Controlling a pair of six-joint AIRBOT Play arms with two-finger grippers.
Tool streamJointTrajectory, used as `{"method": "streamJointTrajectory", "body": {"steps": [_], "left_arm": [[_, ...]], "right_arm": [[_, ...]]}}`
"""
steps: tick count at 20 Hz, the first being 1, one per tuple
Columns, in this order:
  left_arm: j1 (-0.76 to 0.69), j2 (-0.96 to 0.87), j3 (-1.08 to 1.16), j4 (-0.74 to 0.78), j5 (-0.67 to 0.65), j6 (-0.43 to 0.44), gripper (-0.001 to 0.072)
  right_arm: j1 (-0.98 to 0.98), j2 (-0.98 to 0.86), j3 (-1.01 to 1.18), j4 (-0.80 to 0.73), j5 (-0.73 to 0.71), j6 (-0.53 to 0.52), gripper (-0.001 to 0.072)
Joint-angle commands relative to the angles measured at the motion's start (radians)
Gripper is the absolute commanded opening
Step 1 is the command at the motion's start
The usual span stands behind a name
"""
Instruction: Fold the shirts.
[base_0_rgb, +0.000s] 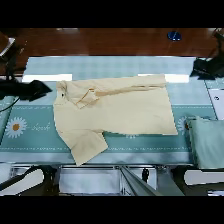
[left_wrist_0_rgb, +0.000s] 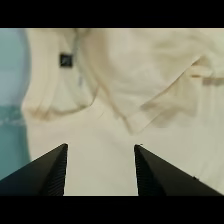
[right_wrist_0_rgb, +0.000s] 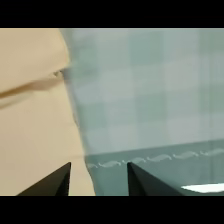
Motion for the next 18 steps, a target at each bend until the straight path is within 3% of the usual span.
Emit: {"method": "streamJointTrajectory", "body": {"steps": [1,4,7,14,16,17,18], "left_arm": [[0.194,0.106,-0.239,0.020,-0.083,0.002,0.0506],[0.305,0.162,-0.464,-0.057,-0.058,0.005,0.0506],[0.304,0.154,-0.545,-0.101,-0.054,0.033,0.0506],[0.148,0.075,-0.546,-0.097,0.025,0.028,0.0505],[0.092,0.044,-0.546,-0.103,0.061,0.028,0.0502],[0.072,0.031,-0.546,-0.103,0.082,0.028,0.0475],[0.060,0.023,-0.546,-0.103,0.096,0.028,0.0326]], "right_arm": [[-0.097,0.199,-0.373,0.077,-0.148,-0.032,0.0406],[-0.102,0.429,-0.779,0.187,-0.340,-0.069,0.0407],[-0.102,0.576,-1.032,0.305,-0.431,-0.100,0.0407],[-0.102,0.597,-1.102,0.424,-0.391,-0.133,0.0407],[-0.148,0.586,-1.039,0.388,-0.403,-0.122,0.0407],[-0.206,0.576,-0.990,0.371,-0.367,-0.121,0.0407],[-0.264,0.571,-0.954,0.329,-0.326,-0.121,0.0406]]}}
